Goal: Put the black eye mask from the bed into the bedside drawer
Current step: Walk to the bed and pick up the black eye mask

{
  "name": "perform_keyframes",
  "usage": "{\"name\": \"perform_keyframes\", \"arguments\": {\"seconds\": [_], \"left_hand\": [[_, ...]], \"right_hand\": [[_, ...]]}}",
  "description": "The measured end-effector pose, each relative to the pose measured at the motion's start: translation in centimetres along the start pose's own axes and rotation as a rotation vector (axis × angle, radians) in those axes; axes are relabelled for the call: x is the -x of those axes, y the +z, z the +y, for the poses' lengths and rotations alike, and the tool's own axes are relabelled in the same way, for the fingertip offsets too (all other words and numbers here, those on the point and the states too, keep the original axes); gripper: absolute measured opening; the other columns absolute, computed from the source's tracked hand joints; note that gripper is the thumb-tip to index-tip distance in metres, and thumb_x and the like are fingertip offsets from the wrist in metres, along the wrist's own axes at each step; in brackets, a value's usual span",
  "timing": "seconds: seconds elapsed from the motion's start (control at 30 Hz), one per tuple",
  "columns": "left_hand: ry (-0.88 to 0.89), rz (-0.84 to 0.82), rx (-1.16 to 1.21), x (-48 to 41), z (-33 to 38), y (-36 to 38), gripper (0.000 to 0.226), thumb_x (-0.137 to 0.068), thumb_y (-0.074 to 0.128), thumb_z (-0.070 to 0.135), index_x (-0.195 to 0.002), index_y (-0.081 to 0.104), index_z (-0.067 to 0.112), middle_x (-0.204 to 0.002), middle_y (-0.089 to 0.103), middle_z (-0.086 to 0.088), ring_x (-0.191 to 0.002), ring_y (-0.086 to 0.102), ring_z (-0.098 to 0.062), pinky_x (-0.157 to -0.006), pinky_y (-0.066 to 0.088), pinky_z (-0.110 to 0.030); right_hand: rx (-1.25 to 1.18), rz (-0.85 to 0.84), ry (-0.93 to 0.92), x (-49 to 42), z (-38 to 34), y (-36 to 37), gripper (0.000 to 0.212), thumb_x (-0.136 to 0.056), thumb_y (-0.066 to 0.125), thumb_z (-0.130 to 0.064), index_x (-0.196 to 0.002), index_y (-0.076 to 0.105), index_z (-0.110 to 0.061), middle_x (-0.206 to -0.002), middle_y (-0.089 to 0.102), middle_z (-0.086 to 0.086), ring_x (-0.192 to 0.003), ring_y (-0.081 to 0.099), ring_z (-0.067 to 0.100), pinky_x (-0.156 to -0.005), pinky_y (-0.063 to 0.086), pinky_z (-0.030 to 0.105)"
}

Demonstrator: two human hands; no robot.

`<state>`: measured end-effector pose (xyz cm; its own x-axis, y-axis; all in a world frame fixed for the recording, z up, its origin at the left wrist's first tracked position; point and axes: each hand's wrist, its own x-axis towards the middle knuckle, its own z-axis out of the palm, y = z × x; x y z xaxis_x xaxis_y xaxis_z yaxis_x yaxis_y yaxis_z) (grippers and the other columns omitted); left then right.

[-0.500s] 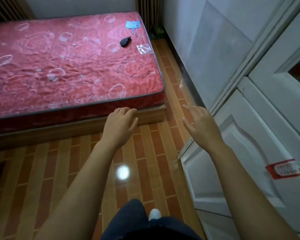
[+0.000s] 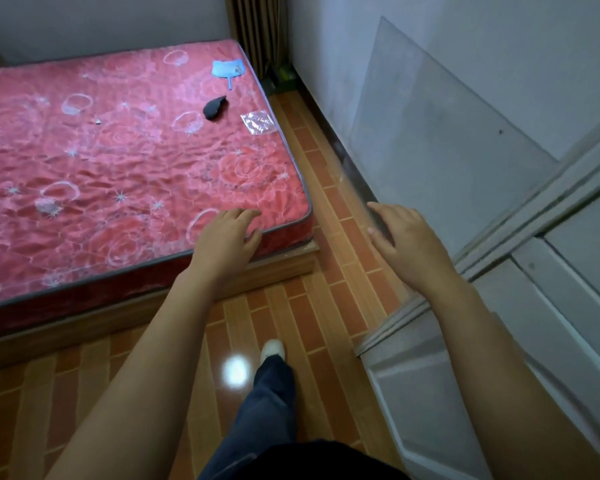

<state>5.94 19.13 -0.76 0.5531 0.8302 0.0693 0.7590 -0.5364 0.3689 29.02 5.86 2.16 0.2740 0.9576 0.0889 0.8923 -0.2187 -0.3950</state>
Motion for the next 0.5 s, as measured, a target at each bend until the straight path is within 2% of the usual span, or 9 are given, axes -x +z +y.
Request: {"name": "perform_keyframes", "arguments": {"seconds": [0.3, 0.5], "left_hand": [[0.083, -0.058, 0.032, -17.5, -3.7, -1.7, 0.036, -0.093, 0.044, 0.025, -0.128, 0.049, 0.014, -0.127, 0.055, -0.014, -0.115, 0.049, -0.031, -0.086, 0.041, -0.040], [0.079, -0.052, 0.062, -25.0, -4.9, -2.2, 0.037, -0.093, 0.044, 0.027, -0.127, 0.050, 0.012, -0.128, 0.055, -0.014, -0.118, 0.047, -0.031, -0.091, 0.040, -0.042]], "right_hand": [[-0.019, 0.071, 0.116, -15.1, -0.1, -0.4, 0.040, -0.094, 0.044, -0.024, -0.132, 0.044, -0.012, -0.135, 0.053, 0.010, -0.123, 0.044, 0.027, -0.103, 0.035, 0.037], [-0.051, 0.075, 0.176, -22.5, 2.2, -0.7, 0.041, -0.094, 0.044, -0.024, -0.133, 0.043, -0.014, -0.136, 0.052, 0.007, -0.125, 0.042, 0.025, -0.104, 0.034, 0.037]]}}
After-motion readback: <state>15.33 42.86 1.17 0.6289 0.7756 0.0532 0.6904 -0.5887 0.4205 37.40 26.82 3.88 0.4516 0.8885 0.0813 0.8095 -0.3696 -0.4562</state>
